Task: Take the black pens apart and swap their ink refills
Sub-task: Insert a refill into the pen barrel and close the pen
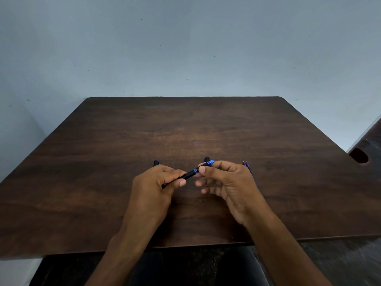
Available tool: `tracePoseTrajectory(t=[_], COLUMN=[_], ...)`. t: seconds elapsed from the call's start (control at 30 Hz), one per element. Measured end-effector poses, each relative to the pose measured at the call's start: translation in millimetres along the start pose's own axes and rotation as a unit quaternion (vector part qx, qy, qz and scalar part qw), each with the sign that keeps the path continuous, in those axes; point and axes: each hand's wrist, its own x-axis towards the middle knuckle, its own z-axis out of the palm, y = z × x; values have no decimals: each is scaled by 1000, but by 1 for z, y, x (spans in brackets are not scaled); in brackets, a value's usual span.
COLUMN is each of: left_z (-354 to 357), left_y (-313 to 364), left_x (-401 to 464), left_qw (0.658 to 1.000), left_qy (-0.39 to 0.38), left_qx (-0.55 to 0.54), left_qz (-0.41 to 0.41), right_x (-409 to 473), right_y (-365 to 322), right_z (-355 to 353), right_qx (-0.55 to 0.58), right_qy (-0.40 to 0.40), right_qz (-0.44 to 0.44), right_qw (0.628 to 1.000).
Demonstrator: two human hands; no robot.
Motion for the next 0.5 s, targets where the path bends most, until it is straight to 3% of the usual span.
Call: tracePoseTrajectory(t=[0.13,0.5], left_z=[0,-1], left_y=[2,4], left_x=[1,-2], left_qw=[1000,1000], left_qy=[4,-4], left_qx=[0,16], left_qz=[-10,-1], right_x=[-1,1], right_y=[-1,-7], right_z=[0,0], right_qx=[-28,-246], right_qy=[-2,30], right_qz=[-5,-67], right_qw=[1000,967])
